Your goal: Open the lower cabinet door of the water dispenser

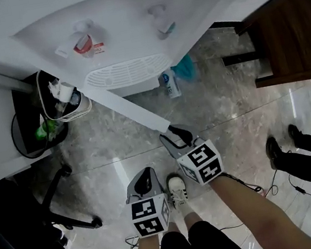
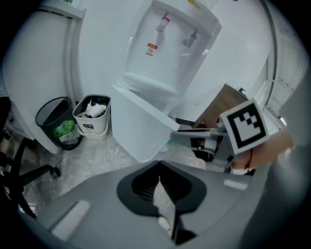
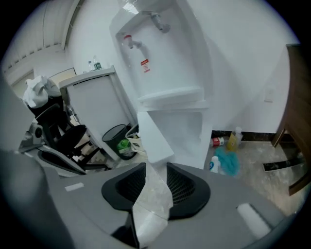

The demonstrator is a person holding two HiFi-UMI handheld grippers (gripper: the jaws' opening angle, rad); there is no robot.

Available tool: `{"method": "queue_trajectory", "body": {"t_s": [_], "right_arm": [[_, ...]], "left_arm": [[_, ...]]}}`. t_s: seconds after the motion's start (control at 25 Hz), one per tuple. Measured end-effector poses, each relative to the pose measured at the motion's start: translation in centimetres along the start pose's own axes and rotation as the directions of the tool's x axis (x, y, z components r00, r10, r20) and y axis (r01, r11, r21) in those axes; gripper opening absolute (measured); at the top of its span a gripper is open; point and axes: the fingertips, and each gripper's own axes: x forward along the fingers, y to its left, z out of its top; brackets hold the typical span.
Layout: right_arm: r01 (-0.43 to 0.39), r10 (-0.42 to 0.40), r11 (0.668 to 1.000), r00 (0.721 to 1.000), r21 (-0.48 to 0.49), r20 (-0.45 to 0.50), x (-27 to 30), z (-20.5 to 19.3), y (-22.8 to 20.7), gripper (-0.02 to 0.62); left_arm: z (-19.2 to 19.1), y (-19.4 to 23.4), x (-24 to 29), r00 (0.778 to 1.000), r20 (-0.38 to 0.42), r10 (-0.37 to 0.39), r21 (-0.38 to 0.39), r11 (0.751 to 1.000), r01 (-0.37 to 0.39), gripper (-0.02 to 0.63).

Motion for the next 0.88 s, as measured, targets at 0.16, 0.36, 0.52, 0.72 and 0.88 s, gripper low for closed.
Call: {"method": "queue_trajectory", "body": {"t_s": [0.16,0.36,0.52,0.72,0.88], "right_arm": [[-0.092,0.092,0.994,0.996,0.054,-0.012,0.1,-1.9,6.6,0.094],[-0.1,0.103,0.989,0.994,0.113,-0.02,1.4,-2.7,11.1,-0.001],[-0.091,0.094,0.986,0.995,0.137,-0.015,1.7,-2.8,11.9,-0.006],[-0.072,0.076,0.99,0.997,0.123,-0.026,0.6,-3.0,11.2,-0.006],[-0.073,0.076,0.983,0.997,0.171,-0.011,-3.7,-2.6,10.8,-0.006]], "left_arm": [[-2.1,1.8,-1.1,0.999,-0.021,0.048,-0.017,0.999,-0.049,0.006],[-3.2,4.3,-2.1,0.995,-0.02,0.095,-0.034,0.995,-0.096,0.006],[-3.6,5.3,-2.5,0.994,-0.015,0.107,-0.037,0.994,-0.108,0.006],[-3.5,4.7,-3.0,0.995,-0.008,0.099,-0.033,0.995,-0.099,0.006],[-2.7,2.6,-5.2,0.998,-0.014,0.066,-0.035,0.997,-0.067,0.006]]}}
